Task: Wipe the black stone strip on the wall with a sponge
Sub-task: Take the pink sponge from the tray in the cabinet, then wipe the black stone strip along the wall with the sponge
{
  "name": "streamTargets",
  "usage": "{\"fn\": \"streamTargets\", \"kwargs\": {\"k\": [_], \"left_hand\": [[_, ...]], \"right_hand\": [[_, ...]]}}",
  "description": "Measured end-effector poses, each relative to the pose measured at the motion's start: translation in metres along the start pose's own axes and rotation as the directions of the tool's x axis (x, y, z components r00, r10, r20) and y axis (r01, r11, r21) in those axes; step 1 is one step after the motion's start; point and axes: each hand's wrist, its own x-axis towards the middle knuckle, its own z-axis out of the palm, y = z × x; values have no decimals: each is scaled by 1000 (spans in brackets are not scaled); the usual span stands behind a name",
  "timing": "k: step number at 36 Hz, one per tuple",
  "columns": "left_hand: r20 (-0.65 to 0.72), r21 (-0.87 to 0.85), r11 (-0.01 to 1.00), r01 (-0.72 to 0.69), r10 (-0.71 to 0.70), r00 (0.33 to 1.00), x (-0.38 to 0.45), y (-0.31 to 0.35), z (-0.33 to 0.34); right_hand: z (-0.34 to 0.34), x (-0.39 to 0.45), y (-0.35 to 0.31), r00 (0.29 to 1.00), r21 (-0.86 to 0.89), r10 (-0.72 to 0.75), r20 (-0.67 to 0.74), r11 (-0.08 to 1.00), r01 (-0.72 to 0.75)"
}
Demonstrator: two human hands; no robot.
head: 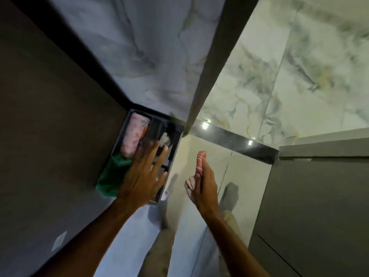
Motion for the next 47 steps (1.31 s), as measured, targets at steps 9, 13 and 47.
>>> {"fn": "streamTargets", "kwargs": {"k": [9,13,47], "left_hand": [[74,-95,995,17,-10,997,71,131,-13],[143,-147,987,61,-40,989,104,187,8],[8,20,986,164,-164,986,239,141,601]], "right_hand": [[-125,70,19,995,3,-60,-78,998,60],[-158,106,48,997,13,-27,-66,1000,28],[55,462,446,888,-600,-317,-333,798,60]]}}
